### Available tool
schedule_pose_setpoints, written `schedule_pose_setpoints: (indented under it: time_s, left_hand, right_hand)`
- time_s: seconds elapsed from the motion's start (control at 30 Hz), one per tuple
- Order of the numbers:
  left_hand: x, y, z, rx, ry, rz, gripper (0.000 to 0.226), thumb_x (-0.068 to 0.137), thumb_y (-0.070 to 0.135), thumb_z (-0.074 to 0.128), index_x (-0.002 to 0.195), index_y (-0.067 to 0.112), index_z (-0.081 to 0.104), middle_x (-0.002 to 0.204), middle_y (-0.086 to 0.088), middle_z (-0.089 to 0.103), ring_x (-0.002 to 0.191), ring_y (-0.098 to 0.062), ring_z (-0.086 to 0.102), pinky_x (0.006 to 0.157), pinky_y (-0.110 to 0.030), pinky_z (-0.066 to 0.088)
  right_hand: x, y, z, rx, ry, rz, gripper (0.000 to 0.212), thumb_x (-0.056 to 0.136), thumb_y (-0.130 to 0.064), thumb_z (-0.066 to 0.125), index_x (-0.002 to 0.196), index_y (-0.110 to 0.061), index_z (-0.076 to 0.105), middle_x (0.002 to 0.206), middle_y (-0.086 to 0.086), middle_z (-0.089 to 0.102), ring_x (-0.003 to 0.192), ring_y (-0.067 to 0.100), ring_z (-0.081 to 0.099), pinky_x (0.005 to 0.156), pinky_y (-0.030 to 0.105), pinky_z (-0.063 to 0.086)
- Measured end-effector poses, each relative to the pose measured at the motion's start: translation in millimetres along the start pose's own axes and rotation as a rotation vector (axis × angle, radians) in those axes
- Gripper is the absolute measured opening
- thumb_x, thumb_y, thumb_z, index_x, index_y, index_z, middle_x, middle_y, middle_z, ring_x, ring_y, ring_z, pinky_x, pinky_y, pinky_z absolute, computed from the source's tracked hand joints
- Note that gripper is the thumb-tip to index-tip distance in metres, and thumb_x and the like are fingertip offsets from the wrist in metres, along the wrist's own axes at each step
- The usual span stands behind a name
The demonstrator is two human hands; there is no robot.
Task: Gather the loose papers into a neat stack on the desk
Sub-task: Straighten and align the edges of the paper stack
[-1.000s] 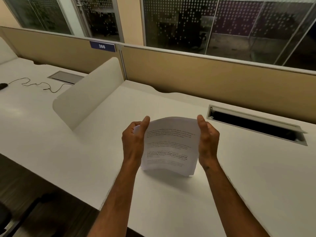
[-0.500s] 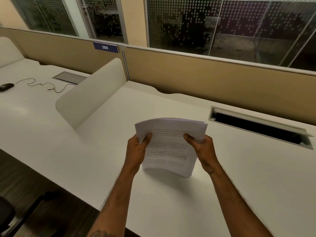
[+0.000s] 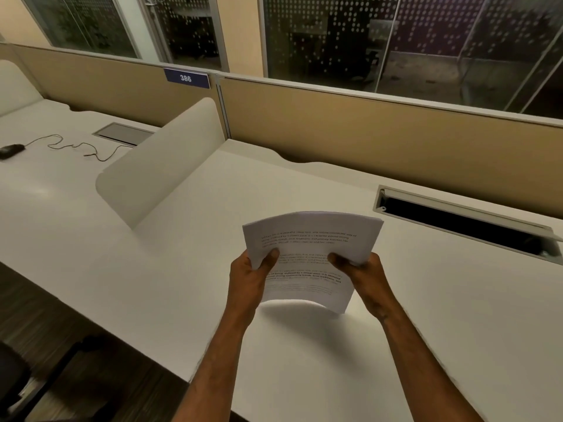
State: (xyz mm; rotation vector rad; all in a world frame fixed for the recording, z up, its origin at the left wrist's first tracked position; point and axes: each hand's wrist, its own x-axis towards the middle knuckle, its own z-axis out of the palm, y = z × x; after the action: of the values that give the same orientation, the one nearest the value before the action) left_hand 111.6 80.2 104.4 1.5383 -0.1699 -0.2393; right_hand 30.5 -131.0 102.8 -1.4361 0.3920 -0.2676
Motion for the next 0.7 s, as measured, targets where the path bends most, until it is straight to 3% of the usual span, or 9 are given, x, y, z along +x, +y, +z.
schedule_pose_setpoints:
  time_s: [0.2, 0.37, 0.47, 0.57, 0.7]
  left_hand:
    - [-6.0, -16.5, 8.5, 0.027, 0.051, -0.055, 0.009, 0.095, 0.028, 0.066, 0.100, 0.027, 0.074, 0.088, 0.015, 0.080, 0.083, -0.012, 0.076, 0.063, -0.019, 0.058]
    - [6.5, -1.1, 2.4, -0.090, 0.131, -0.080, 0.011, 0.092, 0.031, 0.071, 0.095, 0.022, 0.075, 0.087, 0.007, 0.081, 0.079, -0.016, 0.077, 0.062, -0.022, 0.059]
    - [13.4, 11.2, -8.4, -0.354, 0.233, -0.131, 0.020, 0.087, 0.027, 0.075, 0.107, 0.021, 0.073, 0.096, 0.008, 0.081, 0.089, -0.013, 0.076, 0.070, -0.022, 0.060]
    - [13.8, 20.1, -6.0, -0.562, 0.245, -0.198, 0.048, 0.082, 0.025, 0.074, 0.127, 0.013, 0.065, 0.111, 0.000, 0.078, 0.102, -0.019, 0.072, 0.086, -0.036, 0.060]
    - [3.4, 16.1, 11.8, -0.713, 0.240, -0.324, 0.042, 0.095, 0.013, 0.064, 0.136, 0.009, 0.058, 0.130, -0.014, 0.069, 0.119, -0.031, 0.065, 0.106, -0.051, 0.049]
  right_hand:
    - [-0.7, 17.0, 1.9, -0.031, -0.021, 0.071, 0.023, 0.084, -0.023, 0.078, 0.104, -0.034, 0.074, 0.102, -0.006, 0.079, 0.095, 0.019, 0.074, 0.074, 0.029, 0.061]
    - [1.2, 7.2, -26.0, -0.066, -0.109, 0.085, 0.031, 0.075, -0.032, 0.081, 0.103, -0.021, 0.078, 0.105, 0.002, 0.079, 0.097, 0.023, 0.075, 0.075, 0.024, 0.060]
    - [-10.5, 15.6, -54.0, 0.040, -0.135, 0.139, 0.035, 0.072, -0.024, 0.079, 0.106, -0.013, 0.077, 0.110, 0.009, 0.077, 0.106, 0.028, 0.071, 0.088, 0.029, 0.057]
    - [-21.1, 23.3, -49.7, 0.241, -0.127, 0.139, 0.032, 0.075, -0.011, 0.073, 0.107, -0.014, 0.076, 0.112, 0.012, 0.076, 0.111, 0.031, 0.066, 0.092, 0.033, 0.056]
    - [-19.6, 11.5, -14.2, 0.430, -0.077, 0.049, 0.041, 0.082, -0.004, 0.072, 0.121, -0.016, 0.068, 0.120, 0.011, 0.072, 0.112, 0.026, 0.068, 0.089, 0.037, 0.059]
